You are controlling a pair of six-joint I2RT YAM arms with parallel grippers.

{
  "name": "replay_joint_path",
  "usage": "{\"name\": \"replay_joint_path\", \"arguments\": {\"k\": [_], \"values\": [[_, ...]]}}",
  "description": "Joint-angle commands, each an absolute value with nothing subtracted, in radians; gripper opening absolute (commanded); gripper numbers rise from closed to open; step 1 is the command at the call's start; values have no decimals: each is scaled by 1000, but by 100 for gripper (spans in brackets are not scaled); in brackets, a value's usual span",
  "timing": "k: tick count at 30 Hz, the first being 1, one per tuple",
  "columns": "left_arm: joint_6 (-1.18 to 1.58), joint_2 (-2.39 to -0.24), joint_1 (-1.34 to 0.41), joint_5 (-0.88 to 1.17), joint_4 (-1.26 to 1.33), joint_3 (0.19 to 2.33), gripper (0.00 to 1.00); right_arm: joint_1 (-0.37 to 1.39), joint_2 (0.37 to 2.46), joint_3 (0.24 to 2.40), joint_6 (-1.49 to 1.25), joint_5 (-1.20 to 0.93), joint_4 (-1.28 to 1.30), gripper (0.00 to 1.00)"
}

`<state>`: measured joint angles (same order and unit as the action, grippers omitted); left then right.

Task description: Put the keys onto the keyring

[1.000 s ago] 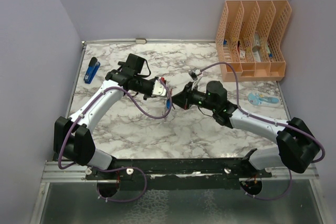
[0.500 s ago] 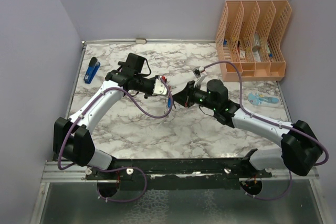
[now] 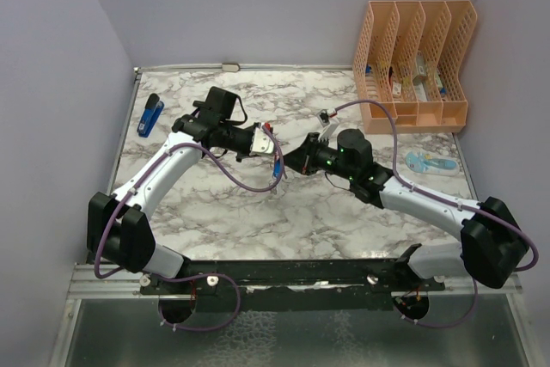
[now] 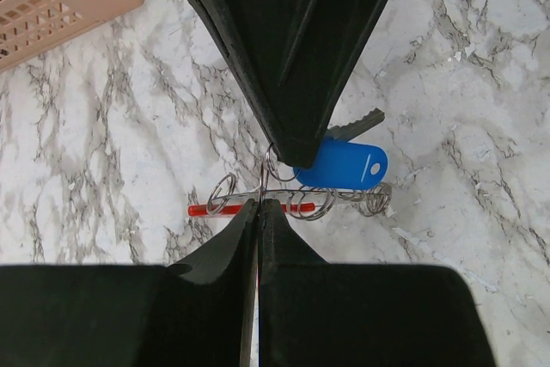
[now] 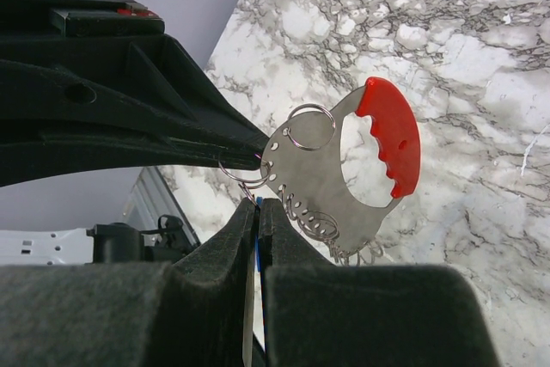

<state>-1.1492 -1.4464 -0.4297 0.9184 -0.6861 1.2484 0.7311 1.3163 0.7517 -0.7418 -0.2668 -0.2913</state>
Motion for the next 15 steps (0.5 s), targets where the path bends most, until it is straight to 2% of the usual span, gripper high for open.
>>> {"name": "replay_joint_path", "arguments": {"k": [1,15], "values": [[-1124,-1409,-431,973,-649,1263,0,726,1331,748,-784,-259,-261,1],[-1109,-1414,-431,1000,-645,1267,0,709,1333,730,-865,-231,-240,1]]}}
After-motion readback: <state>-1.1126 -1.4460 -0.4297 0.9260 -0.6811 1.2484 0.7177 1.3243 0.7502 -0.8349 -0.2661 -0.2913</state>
